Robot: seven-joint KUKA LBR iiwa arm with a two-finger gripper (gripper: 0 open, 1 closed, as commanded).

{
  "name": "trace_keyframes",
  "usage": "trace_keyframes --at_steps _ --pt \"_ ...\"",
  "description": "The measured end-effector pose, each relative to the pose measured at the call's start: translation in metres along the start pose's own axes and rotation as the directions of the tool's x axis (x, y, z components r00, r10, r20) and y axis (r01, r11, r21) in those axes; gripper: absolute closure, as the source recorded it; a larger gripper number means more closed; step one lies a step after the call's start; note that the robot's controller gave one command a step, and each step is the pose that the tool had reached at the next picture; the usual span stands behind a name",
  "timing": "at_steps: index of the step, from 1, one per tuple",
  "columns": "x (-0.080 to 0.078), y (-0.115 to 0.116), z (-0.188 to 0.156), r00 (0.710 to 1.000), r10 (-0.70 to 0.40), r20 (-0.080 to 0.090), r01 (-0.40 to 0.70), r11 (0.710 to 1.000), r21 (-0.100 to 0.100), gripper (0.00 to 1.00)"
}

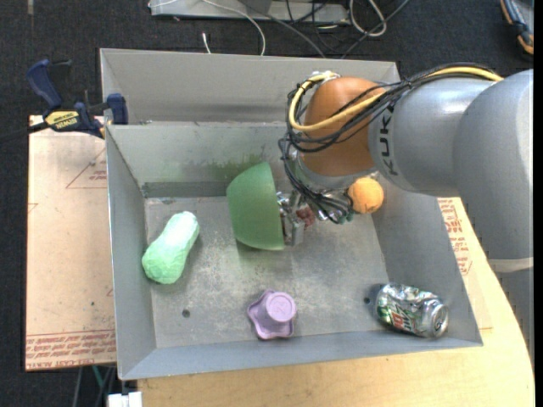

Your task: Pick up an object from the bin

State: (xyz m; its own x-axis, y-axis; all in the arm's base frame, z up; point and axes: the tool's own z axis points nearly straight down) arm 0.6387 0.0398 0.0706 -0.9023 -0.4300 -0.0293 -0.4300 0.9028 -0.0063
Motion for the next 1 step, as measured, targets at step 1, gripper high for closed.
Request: trace_keyframes --at_steps 1 --pt "0.001 0.0038 -0.005 1.0 -0.013 0.004 0.013 1.0 -0.001 1.0"
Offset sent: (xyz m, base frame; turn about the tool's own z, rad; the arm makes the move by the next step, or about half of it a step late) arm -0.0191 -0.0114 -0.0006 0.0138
